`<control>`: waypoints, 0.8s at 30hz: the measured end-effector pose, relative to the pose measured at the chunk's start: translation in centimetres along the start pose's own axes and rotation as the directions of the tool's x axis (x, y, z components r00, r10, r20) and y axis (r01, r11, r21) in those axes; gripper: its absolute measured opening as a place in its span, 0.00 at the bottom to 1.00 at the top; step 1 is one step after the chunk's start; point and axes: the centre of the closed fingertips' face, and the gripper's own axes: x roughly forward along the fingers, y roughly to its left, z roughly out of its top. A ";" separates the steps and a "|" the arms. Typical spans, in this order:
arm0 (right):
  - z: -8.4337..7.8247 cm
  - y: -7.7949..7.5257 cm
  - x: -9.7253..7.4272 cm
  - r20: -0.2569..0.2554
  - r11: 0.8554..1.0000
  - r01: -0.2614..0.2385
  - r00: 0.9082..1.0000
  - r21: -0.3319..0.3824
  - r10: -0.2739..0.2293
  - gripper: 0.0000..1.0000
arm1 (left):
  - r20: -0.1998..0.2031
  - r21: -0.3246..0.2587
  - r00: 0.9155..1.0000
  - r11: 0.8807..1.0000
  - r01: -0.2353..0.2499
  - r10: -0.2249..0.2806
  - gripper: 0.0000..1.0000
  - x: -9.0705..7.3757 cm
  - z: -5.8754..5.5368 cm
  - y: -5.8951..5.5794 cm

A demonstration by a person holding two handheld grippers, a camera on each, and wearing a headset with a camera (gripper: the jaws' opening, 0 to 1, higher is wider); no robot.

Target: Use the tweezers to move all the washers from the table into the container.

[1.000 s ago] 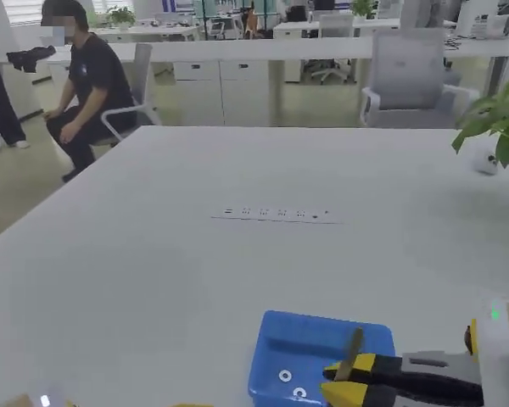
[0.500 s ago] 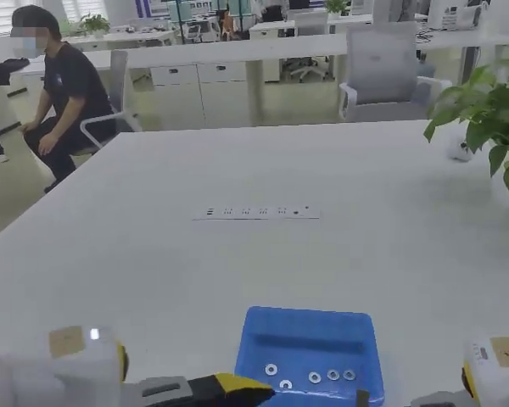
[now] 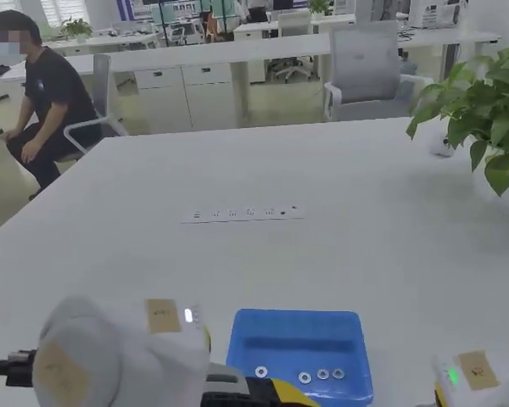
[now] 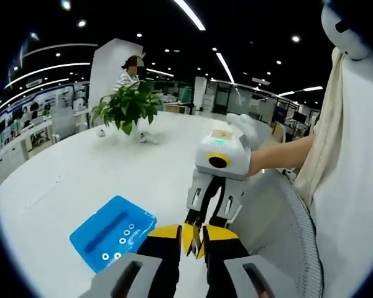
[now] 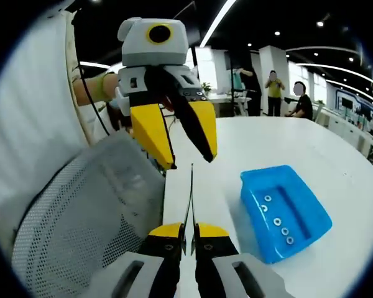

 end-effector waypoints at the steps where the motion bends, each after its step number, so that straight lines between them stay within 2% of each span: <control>1: -0.2 0.0 0.0 -0.020 1.000 -0.001 1.000 -0.020 0.001 0.03 | -0.004 0.002 1.000 1.000 0.009 -0.009 0.10 0.1 0.0 -0.1; 5: -0.3 0.1 0.2 -0.039 0.999 -0.003 0.999 -0.041 0.002 0.04 | -0.039 0.028 0.999 0.999 0.027 -0.026 0.03 0.7 -0.8 -0.1; 7: -0.5 0.1 0.3 -0.048 0.999 -0.002 0.999 -0.046 0.000 0.04 | -0.035 0.025 0.998 0.998 0.057 -0.056 0.00 0.9 -1.2 -0.2; 8: -0.8 0.0 0.4 -0.064 0.999 -0.004 0.998 -0.049 0.001 0.04 | -0.041 0.002 0.997 0.998 0.065 -0.065 0.00 0.9 -1.5 -0.3; 9: -1.0 0.0 0.5 -0.071 0.999 -0.005 0.997 -0.051 0.002 0.04 | -0.041 0.004 0.997 0.998 0.062 -0.062 0.00 1.0 -1.6 -0.2; 11: -1.5 0.0 0.6 -0.094 0.998 -0.011 0.996 -0.063 0.005 0.04 | -0.062 0.028 0.994 0.996 0.087 -0.085 0.00 1.1 -2.1 -0.6; 12: -1.9 0.0 0.6 -0.117 0.997 -0.012 0.993 -0.071 0.003 0.04 | -0.086 0.063 0.992 0.993 0.097 -0.091 0.00 1.2 -2.4 -0.7; 13: -2.2 -0.1 0.6 -0.138 0.996 -0.010 0.990 -0.084 -0.002 0.04 | -0.111 0.072 0.988 0.991 0.113 -0.104 0.00 1.2 -2.9 -0.9; 15: -3.0 -0.1 0.6 -0.189 0.995 -0.014 0.982 -0.098 -0.005 0.04 | -0.162 0.095 0.982 0.989 0.109 -0.093 0.00 1.3 -3.8 -0.6; 16: -3.4 -0.2 0.8 -0.210 0.994 -0.008 0.978 -0.112 -0.015 0.04 | -0.198 0.117 0.977 0.987 0.110 -0.085 0.00 1.4 -4.4 -0.4; 17: -3.7 -0.3 0.9 -0.224 0.993 -0.004 0.974 -0.121 -0.023 0.05 | -0.218 0.117 0.972 0.986 0.118 -0.090 0.00 1.4 -4.9 -0.4; 20: -4.4 -0.7 1.4 -0.250 0.991 0.010 0.967 -0.134 -0.044 0.05 | -0.248 0.137 0.966 0.984 0.113 -0.076 0.00 1.8 -5.9 0.0; 24: -4.9 -1.1 1.8 -0.261 0.992 0.036 0.963 -0.119 -0.066 0.05 | -0.292 0.139 0.954 0.984 0.111 -0.066 0.00 1.9 -7.3 0.6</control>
